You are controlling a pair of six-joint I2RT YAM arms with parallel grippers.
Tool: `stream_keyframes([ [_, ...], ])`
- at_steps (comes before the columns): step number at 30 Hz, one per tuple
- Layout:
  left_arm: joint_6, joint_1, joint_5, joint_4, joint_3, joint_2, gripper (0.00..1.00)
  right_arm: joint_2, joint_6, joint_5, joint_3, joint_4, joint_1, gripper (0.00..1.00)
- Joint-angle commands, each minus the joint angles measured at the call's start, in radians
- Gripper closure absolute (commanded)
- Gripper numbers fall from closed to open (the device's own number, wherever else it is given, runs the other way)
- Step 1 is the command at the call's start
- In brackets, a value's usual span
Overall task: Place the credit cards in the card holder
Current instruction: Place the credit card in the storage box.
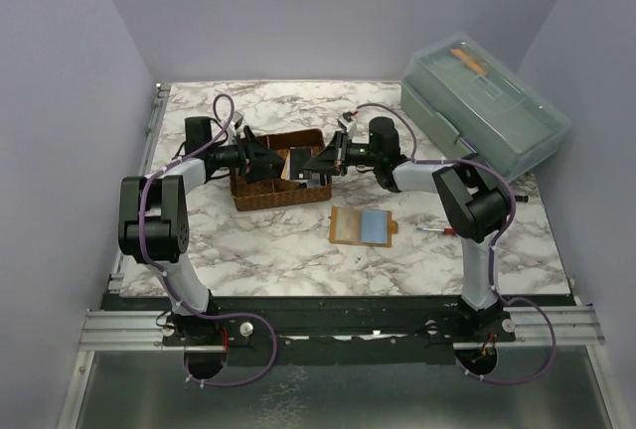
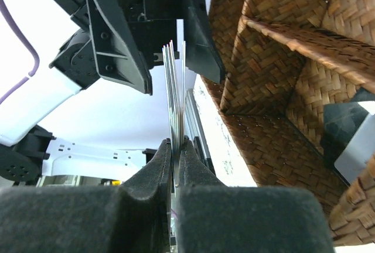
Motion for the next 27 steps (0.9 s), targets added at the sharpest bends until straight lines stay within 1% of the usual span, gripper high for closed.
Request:
stream_keyframes([
  [1, 0.028, -0.003, 0.082, 0.075, -0.023, -0.023, 0.29, 0.009, -0.024, -0.071, 0.043, 0.036, 0.001, 1.00],
  [5, -0.050, -0.027, 0.141, 0.220, -0.064, -0.037, 0.30, 0.017, -0.026, -0.084, 0.053, 0.034, 0.002, 1.00],
  [12, -0.071, -0.031, 0.173, 0.275, -0.084, -0.052, 0.35, 0.027, -0.015, -0.094, 0.062, 0.049, 0.000, 1.00],
  [14, -0.080, -0.067, 0.183, 0.293, -0.087, -0.051, 0.37, 0.029, -0.013, -0.094, 0.062, 0.050, 0.001, 1.00],
  [17, -0.084, -0.071, 0.186, 0.302, -0.095, -0.055, 0.49, 0.029, -0.006, -0.093, 0.056, 0.057, -0.002, 1.00],
  [20, -0.088, -0.070, 0.192, 0.309, -0.096, -0.056, 0.53, 0.032, 0.007, -0.093, 0.047, 0.075, -0.008, 1.00],
  [23, -0.091, -0.071, 0.195, 0.314, -0.098, -0.056, 0.64, 0.036, 0.015, -0.091, 0.043, 0.084, -0.010, 1.00],
  [27, -0.091, -0.070, 0.198, 0.320, -0.103, -0.059, 0.65, 0.043, 0.031, -0.088, 0.032, 0.101, -0.020, 1.00],
])
